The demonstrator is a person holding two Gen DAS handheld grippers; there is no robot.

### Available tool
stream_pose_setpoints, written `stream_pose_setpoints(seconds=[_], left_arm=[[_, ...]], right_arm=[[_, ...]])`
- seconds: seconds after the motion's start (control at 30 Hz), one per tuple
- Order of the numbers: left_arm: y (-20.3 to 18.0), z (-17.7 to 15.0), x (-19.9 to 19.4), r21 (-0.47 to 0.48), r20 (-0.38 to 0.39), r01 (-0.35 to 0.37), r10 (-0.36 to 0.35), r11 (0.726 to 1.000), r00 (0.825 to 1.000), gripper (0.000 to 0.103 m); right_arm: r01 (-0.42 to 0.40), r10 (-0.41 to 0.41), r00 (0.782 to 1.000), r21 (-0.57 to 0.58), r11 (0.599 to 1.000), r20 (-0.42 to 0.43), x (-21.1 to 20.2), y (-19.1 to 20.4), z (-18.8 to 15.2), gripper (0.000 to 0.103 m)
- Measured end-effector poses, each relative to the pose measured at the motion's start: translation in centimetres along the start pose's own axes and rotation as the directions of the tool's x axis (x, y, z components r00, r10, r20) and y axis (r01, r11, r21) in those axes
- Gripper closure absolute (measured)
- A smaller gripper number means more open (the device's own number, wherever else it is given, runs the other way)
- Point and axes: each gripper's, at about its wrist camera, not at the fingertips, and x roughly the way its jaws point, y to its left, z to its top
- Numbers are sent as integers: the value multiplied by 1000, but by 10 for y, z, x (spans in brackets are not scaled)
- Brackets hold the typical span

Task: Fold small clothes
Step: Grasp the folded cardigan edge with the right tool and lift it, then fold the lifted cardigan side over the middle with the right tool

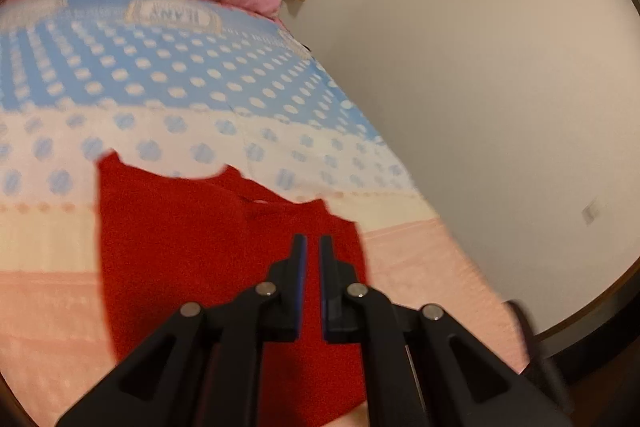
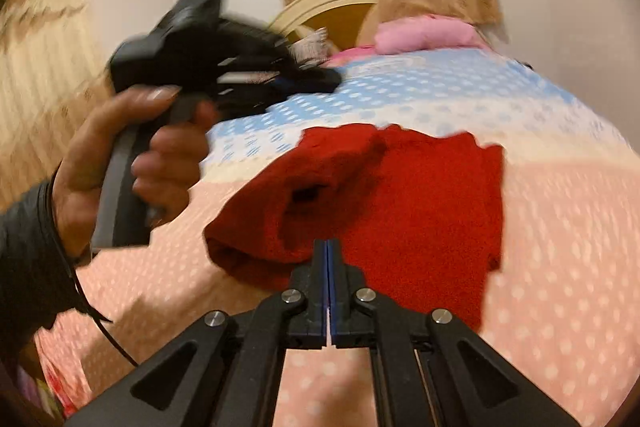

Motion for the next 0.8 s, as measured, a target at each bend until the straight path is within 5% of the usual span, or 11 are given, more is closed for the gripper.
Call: stream_pose_setpoints(seconds=[0.07,0.17,0.3,0.4,0.43,0.47,0.53,0.63,0.8], left_arm=[[5,-2,-1,17,-19,-27,28,999,999,98],[10,-1,11,27,-103,-75,78,997,992,83],[5,-3,30,99,-156,-189,203,977,967,40],[-1,-4,46,159,-178,-258,285,953,942,37],[-3,-4,50,175,-185,-271,302,946,935,37],[-5,-5,54,198,-192,-297,334,934,923,37],[-12,-7,65,260,-195,-351,405,900,894,37],[-14,-11,82,298,-230,-384,456,874,860,37],[-25,-13,105,430,-225,-452,578,782,785,37]], right_arm=[[-28,29,1000,64,998,-6,0,-11,0,102],[-46,48,999,98,994,-22,6,-15,0,102],[-86,91,995,98,991,-50,17,-4,-2,102],[-91,96,993,74,993,-73,24,5,-6,100],[-97,102,992,76,992,-79,26,5,-7,92],[-103,110,990,83,991,-83,27,4,-8,63],[-124,133,988,126,984,-72,27,0,-11,21],[-133,134,991,142,981,0,18,-4,-11,21],[-150,158,986,131,980,-54,28,2,-10,21]])
